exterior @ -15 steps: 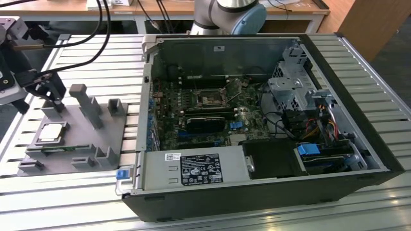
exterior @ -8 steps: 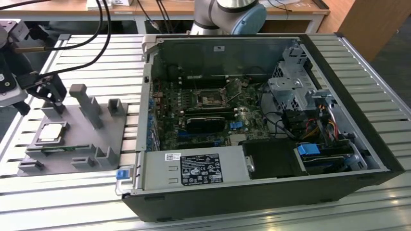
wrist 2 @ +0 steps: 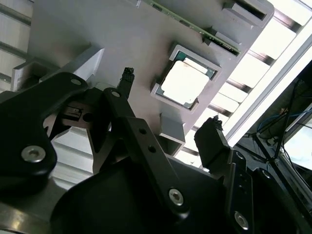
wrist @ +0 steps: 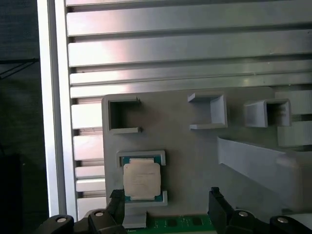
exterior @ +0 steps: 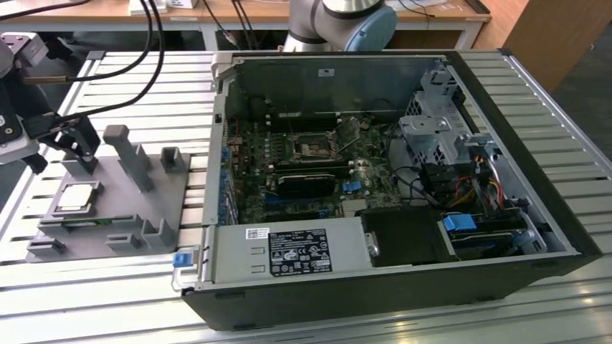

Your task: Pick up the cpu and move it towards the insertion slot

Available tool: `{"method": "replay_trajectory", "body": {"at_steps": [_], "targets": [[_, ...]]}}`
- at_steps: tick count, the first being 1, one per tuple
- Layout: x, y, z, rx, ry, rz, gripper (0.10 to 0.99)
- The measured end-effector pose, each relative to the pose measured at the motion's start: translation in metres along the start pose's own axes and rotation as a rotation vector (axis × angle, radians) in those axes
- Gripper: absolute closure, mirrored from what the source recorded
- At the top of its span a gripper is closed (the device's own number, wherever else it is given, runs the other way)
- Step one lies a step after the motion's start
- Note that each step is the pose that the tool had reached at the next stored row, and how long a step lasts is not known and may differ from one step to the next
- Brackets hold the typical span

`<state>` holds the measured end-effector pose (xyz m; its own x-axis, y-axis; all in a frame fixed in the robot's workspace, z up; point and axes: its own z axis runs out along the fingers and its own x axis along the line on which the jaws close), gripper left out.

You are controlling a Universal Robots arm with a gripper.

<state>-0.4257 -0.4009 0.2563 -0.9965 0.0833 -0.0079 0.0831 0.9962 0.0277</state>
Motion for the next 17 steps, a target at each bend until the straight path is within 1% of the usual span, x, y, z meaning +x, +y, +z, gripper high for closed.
{"method": "replay_trajectory", "body": {"at_steps": [8,17], "targets": [[0.0050,-0.0011,0.0050,0.000,-0.0001,0.000,0.310],[0.0085,-0.0029,0.0170,0.000,-0.0003,0.008,0.310]]}}
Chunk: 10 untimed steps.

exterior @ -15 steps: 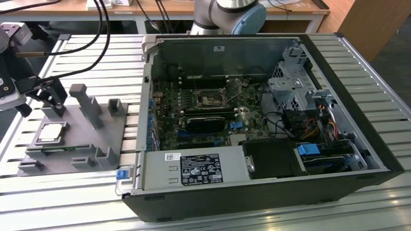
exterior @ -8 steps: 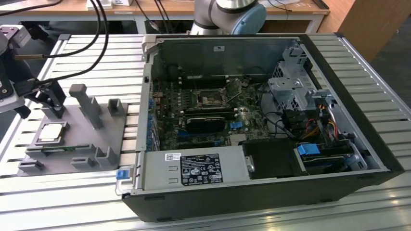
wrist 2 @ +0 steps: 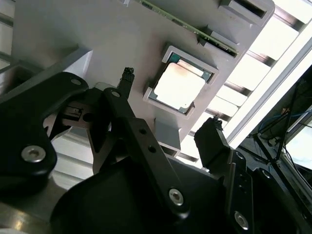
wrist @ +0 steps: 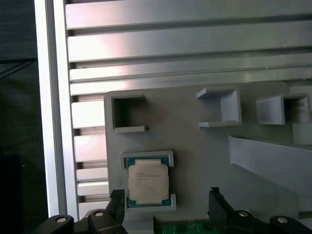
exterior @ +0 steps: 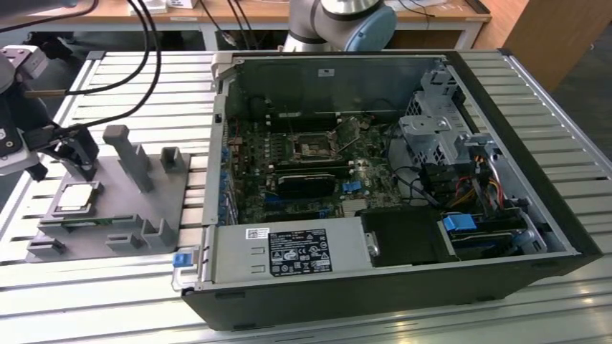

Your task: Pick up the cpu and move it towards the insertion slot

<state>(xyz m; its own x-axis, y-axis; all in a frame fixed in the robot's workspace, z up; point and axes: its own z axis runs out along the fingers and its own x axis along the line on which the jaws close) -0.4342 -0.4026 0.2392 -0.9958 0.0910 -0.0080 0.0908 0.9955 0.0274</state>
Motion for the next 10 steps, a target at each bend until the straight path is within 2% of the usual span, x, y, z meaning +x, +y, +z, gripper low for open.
{"method": "replay_trajectory", "body": {"at_steps": [4,10], "targets": [[0.0019,-0.0011,0.0036,0.000,0.0004,-0.020,0.310],[0.0026,-0.0013,0.0057,0.000,0.0011,-0.022,0.310]]}}
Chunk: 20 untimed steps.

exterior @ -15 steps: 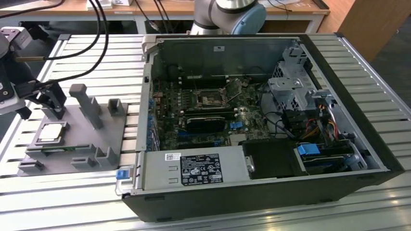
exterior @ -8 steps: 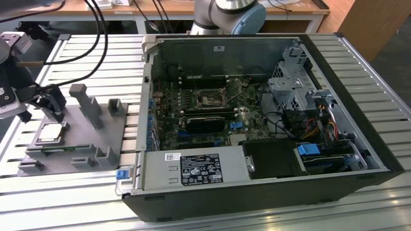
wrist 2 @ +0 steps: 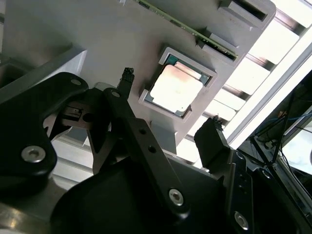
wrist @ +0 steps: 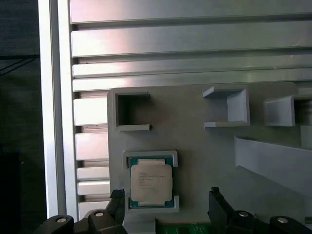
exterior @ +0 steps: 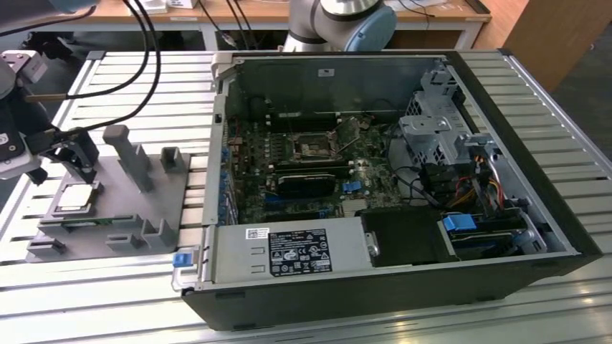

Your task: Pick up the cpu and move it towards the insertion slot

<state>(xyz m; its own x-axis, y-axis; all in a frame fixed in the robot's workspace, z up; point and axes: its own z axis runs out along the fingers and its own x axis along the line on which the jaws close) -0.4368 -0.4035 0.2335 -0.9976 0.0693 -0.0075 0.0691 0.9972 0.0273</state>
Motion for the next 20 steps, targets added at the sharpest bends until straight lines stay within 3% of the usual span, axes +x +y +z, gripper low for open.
{"method": "replay_trajectory", "body": {"at_steps": [20], "targets": [[0.0021,-0.0004,0.0095,0.000,0.0018,0.000,0.310]]}}
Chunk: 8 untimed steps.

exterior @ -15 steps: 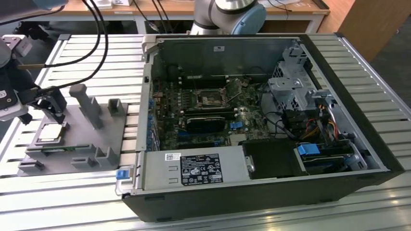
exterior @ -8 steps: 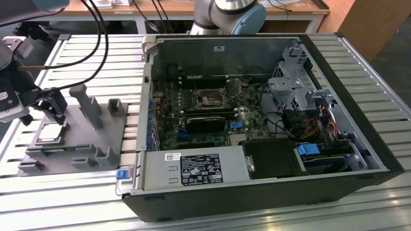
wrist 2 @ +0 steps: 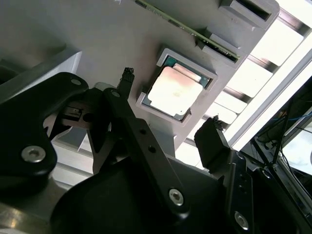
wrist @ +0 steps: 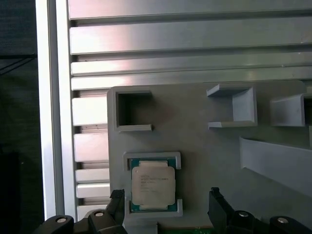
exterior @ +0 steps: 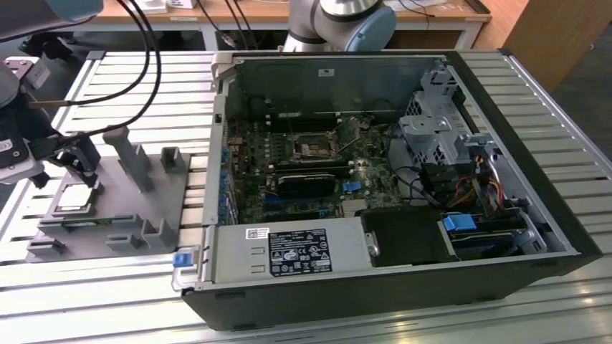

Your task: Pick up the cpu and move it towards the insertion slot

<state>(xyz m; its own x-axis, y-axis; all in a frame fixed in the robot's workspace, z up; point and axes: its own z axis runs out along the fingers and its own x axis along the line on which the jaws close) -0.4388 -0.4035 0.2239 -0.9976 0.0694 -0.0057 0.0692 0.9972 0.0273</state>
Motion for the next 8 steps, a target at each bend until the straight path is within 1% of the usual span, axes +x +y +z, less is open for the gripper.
{"method": "replay_trajectory", "body": {"at_steps": [4,8], "targets": [[0.0010,-0.0002,0.0024,0.000,0.0000,0.000,0.310],[0.0020,-0.0003,0.0068,0.000,0.0002,0.000,0.310]]}}
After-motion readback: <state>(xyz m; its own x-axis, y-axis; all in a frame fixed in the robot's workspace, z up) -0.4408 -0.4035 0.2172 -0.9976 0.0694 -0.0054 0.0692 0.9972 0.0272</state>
